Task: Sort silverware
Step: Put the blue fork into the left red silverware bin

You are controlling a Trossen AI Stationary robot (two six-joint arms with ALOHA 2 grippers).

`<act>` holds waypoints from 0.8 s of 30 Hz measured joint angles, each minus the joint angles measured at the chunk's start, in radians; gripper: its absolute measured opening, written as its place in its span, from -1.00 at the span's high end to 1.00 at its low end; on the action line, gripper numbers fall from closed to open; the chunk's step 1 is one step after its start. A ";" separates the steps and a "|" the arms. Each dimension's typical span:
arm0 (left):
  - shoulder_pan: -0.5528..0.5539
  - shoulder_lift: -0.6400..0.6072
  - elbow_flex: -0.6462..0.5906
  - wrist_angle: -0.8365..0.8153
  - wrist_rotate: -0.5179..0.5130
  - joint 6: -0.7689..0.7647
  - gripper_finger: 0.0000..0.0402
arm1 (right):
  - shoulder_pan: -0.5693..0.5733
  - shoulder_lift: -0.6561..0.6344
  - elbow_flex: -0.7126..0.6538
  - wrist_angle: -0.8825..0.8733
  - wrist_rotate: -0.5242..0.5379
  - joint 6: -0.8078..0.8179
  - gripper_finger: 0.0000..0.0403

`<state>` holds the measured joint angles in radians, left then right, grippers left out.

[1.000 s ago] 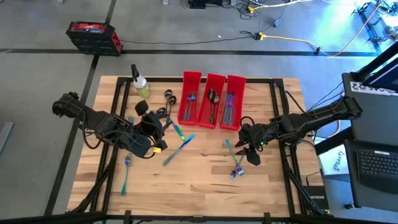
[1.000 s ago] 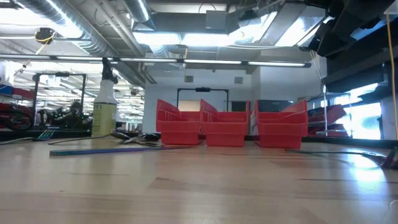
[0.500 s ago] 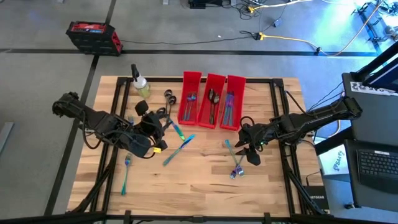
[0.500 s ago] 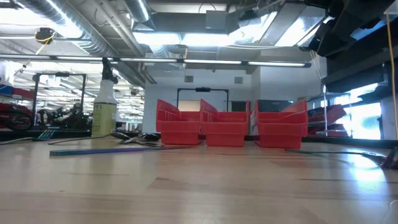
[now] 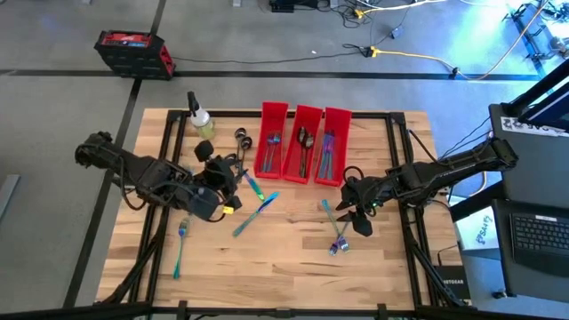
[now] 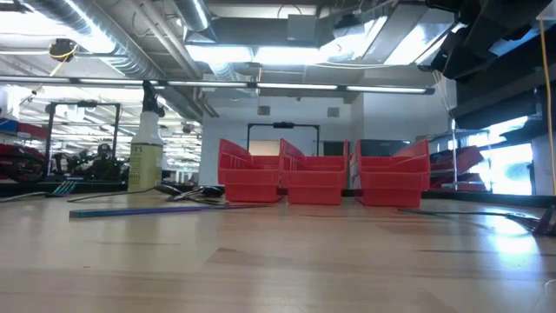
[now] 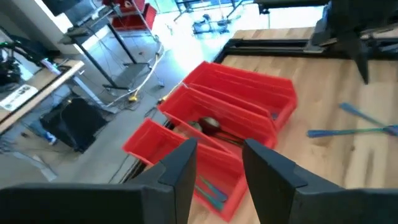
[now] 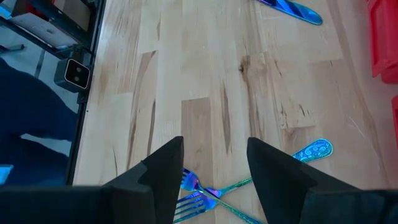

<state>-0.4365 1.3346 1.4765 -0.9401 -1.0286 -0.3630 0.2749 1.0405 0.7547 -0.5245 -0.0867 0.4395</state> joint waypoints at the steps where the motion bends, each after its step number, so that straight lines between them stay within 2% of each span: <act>1: 0.013 0.000 0.000 0.000 0.045 0.046 0.42 | 0.000 0.000 0.000 0.000 0.000 0.000 0.19; 3: 0.043 -0.001 0.000 0.005 0.196 0.144 0.42 | 0.000 0.000 0.000 0.000 0.000 0.000 0.19; 5: 0.068 0.000 0.000 0.018 0.300 0.188 0.42 | 0.000 0.000 0.000 0.000 0.000 0.000 0.19; 11: 0.147 0.000 -0.010 0.102 0.467 0.214 0.42 | 0.000 0.001 0.000 0.000 0.031 0.000 0.19; 17: 0.208 -0.003 -0.183 0.359 0.769 0.265 0.42 | 0.000 0.007 -0.001 0.048 0.076 0.000 0.19; 20: 0.226 -0.003 -0.292 0.455 0.834 0.243 0.42 | 0.000 0.009 -0.001 0.049 0.079 -0.002 0.19; 24: 0.228 -0.023 -0.377 0.385 0.871 0.083 0.42 | 0.000 0.013 -0.001 0.051 0.124 -0.002 0.19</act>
<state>-0.2084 1.3120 1.0998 -0.5549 -0.1580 -0.2801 0.2752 1.0531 0.7540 -0.4730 0.0372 0.4371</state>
